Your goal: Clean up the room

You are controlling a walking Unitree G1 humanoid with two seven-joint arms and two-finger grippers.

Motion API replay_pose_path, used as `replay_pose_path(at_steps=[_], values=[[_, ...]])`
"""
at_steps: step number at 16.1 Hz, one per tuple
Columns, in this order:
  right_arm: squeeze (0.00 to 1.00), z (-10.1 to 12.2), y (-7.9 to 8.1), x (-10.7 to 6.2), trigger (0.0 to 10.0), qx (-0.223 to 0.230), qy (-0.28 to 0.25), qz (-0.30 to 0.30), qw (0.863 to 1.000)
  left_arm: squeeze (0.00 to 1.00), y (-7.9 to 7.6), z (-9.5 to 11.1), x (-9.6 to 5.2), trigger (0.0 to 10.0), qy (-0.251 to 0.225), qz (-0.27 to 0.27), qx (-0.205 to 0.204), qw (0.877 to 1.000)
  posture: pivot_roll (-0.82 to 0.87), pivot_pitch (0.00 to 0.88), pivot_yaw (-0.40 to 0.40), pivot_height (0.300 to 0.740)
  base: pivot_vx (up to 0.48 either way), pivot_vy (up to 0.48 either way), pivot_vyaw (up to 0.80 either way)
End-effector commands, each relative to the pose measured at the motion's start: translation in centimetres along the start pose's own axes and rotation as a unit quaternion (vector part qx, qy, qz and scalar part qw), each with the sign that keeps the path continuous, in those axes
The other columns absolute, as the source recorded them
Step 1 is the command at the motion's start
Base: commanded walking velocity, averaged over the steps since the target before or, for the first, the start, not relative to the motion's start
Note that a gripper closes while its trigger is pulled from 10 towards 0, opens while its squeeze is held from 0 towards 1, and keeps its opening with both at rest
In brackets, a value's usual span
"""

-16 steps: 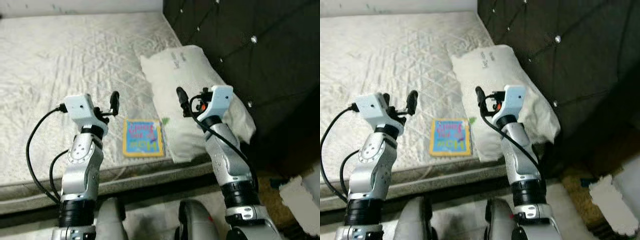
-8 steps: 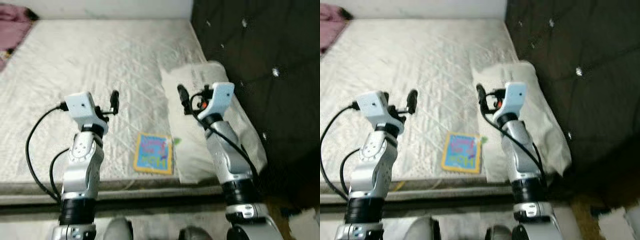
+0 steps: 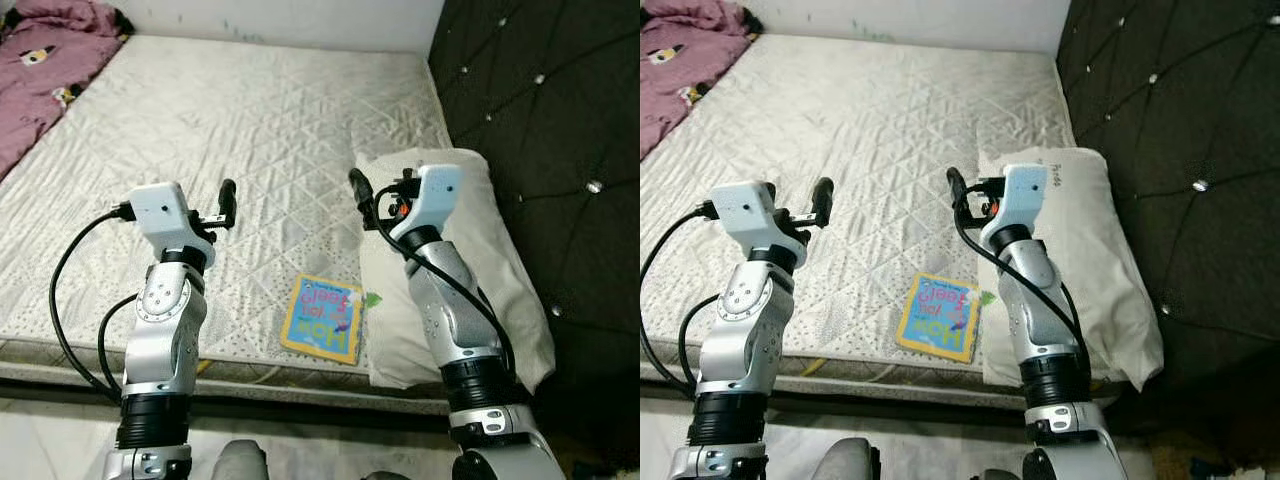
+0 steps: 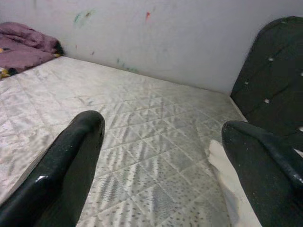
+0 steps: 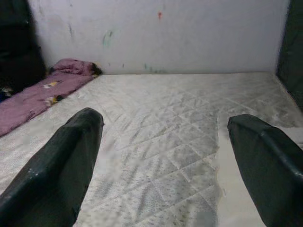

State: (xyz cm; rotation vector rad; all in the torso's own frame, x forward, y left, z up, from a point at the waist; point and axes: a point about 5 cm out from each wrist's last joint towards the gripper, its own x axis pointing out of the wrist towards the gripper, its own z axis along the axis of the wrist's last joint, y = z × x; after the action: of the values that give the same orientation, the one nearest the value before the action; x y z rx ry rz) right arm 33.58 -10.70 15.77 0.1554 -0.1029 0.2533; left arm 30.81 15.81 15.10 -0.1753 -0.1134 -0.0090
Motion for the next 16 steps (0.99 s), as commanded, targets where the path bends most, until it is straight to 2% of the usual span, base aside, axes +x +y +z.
replay_pose_path(at_steps=[1, 4, 9, 16], values=[[0.0, -0.23, -0.46, 0.02, 10.0, -0.004, 0.008, -0.011, 1.0, 0.0, -0.23, -0.24, 0.07, 10.0, 0.008, -0.005, 0.0, 1.0, -0.08, 0.0, -0.01, 0.74, 0.0, 0.0, 0.0], [0.0, -0.15, -0.44, 0.08, 10.0, -0.018, 0.006, -0.006, 1.0, 0.0, -0.4, -0.25, 0.14, 10.0, 0.01, -0.011, -0.004, 1.0, -0.08, 0.0, -0.013, 0.74, 0.0, 0.0, 0.0], [0.0, -0.32, -0.67, 0.16, 10.0, -0.013, 0.009, -0.018, 1.0, 0.0, -0.32, -0.39, 0.22, 10.0, 0.014, -0.009, -0.01, 1.0, -0.08, 0.0, -0.012, 0.74, 0.0, 0.0, 0.0], [0.0, -0.43, -0.8, 0.31, 10.0, -0.02, 0.012, -0.024, 0.999, 0.0, -0.31, -0.56, 0.36, 10.0, 0.019, -0.008, -0.018, 1.0, -0.08, 0.0, -0.014, 0.74, 0.0, 0.48, -0.08]])
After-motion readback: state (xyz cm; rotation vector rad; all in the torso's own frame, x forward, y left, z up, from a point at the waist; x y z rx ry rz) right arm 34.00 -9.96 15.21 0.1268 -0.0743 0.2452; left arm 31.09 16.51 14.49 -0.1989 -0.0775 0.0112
